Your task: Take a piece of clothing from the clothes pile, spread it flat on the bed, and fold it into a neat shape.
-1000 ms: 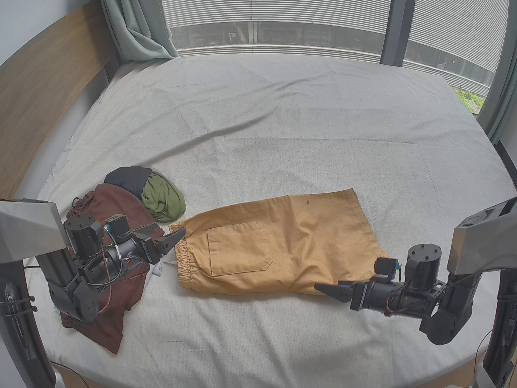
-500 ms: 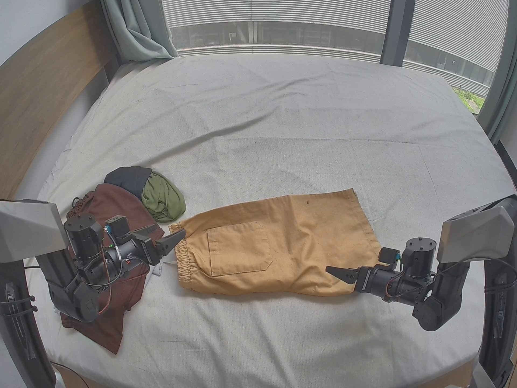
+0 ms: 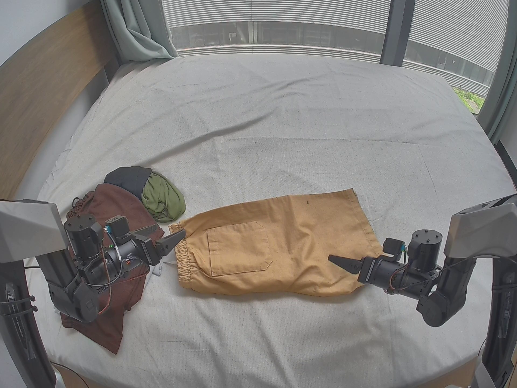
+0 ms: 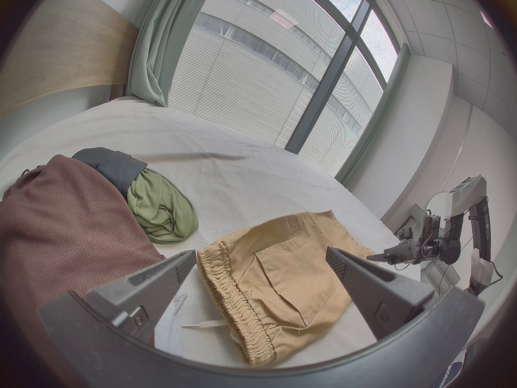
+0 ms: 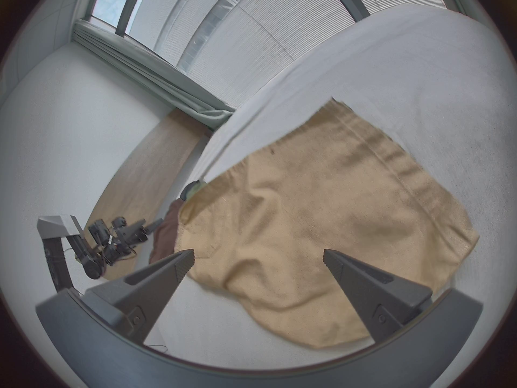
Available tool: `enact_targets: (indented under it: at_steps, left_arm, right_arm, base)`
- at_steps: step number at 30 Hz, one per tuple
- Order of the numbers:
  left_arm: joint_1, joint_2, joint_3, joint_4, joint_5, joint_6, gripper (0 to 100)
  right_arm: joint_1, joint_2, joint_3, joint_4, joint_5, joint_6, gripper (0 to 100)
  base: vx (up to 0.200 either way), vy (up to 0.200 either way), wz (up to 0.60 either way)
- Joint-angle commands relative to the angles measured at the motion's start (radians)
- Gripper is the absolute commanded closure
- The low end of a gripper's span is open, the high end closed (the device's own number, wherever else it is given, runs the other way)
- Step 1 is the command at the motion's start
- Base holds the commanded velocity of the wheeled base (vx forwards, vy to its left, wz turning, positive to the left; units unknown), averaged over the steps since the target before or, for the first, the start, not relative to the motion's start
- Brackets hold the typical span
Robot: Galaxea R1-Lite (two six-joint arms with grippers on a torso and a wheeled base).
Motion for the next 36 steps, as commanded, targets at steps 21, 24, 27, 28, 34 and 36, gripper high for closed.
enact_targets:
  at_steps: [21, 24, 27, 28, 34, 36]
  left_arm:
    - [-0.01, -0.056, 0.075, -0.001, -0.02, -0.171, 0]
    - [-0.009, -0.056, 0.075, -0.001, -0.022, -0.23, 0]
    - [-0.009, -0.047, 0.075, -0.001, -0.022, -0.305, 0]
    - [-0.01, -0.041, 0.079, -0.001, -0.022, -0.319, 0]
    - [-0.017, 0.049, 0.076, -0.001, -0.022, -0.319, 0]
    - [-0.017, 0.074, 0.073, -0.001, -0.022, -0.319, 0]
  right_arm:
    - [-0.013, -0.314, 0.036, -0.002, 0.032, 0.031, 0]
    - [-0.015, -0.314, 0.036, -0.002, 0.032, 0.031, 0]
    - [-0.018, -0.313, 0.037, -0.002, 0.033, 0.031, 0]
    - [-0.02, -0.313, 0.036, -0.002, 0.033, 0.031, 0]
    - [-0.021, -0.308, 0.031, -0.002, 0.033, 0.031, 0]
    - [-0.023, -0.307, 0.028, -0.002, 0.032, 0.031, 0]
  base:
    - [0.0, 0.0, 0.0]
    - [0.0, 0.0, 0.0]
    - [0.0, 0.0, 0.0]
    - [0.0, 0.0, 0.0]
    - [0.0, 0.0, 0.0]
    - [0.0, 0.0, 0.0]
